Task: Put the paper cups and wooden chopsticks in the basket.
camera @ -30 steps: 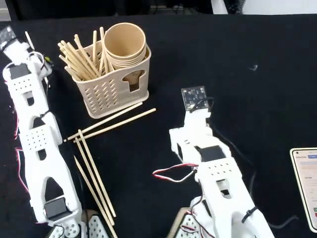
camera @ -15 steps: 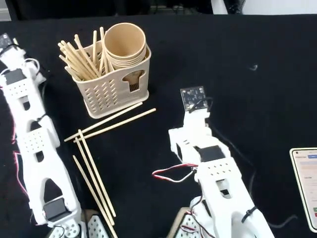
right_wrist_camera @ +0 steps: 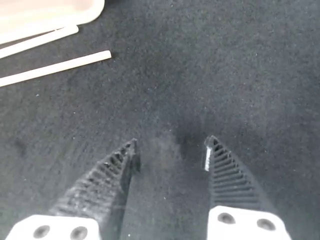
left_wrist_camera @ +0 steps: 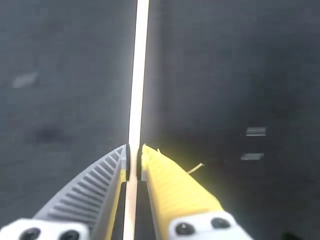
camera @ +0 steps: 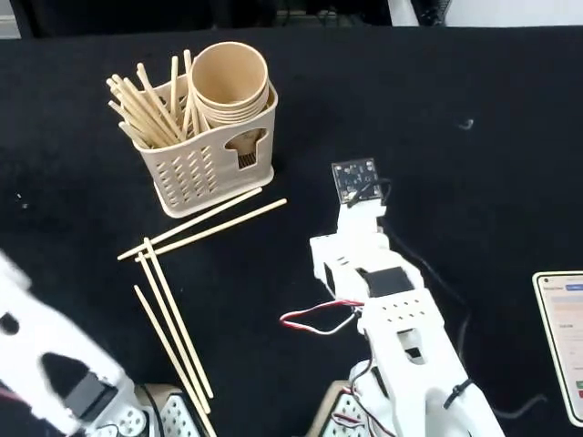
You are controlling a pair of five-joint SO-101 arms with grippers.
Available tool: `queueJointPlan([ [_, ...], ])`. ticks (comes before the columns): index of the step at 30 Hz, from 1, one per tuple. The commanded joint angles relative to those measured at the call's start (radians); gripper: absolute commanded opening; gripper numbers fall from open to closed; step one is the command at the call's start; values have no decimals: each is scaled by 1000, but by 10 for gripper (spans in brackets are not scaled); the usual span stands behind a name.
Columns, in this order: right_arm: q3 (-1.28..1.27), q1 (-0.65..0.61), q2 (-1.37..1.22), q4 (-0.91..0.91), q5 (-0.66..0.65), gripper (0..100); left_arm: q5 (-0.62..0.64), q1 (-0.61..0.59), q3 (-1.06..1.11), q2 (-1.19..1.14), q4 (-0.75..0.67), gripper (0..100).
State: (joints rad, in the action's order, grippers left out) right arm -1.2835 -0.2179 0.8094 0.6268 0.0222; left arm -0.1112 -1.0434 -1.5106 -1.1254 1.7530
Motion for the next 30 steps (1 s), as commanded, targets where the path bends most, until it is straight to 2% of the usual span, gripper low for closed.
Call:
queueJointPlan([
  [1, 4, -15, 33, -15, 8, 215, -81, -182, 114, 146, 11, 30],
  [5, 4, -15, 33, -15, 8, 215, -143, -314, 367, 236, 11, 30],
  [8, 2, -15, 33, -15, 8, 215, -183, -363, 544, 311, 11, 30],
  [17, -7, -14, 33, -17, 8, 215, -368, -400, 1099, 631, 2, 30],
  [20, -7, -14, 33, -17, 8, 215, -382, -383, 1242, 686, -75, 33],
  [23, -8, -14, 33, -17, 8, 215, -387, -367, 1317, 694, -153, 66],
  [28, -8, -14, 33, -15, 8, 215, -384, -363, 1270, 701, -153, 250],
  [30, -8, -14, 33, -15, 8, 215, -381, -363, 1204, 694, -161, 244],
])
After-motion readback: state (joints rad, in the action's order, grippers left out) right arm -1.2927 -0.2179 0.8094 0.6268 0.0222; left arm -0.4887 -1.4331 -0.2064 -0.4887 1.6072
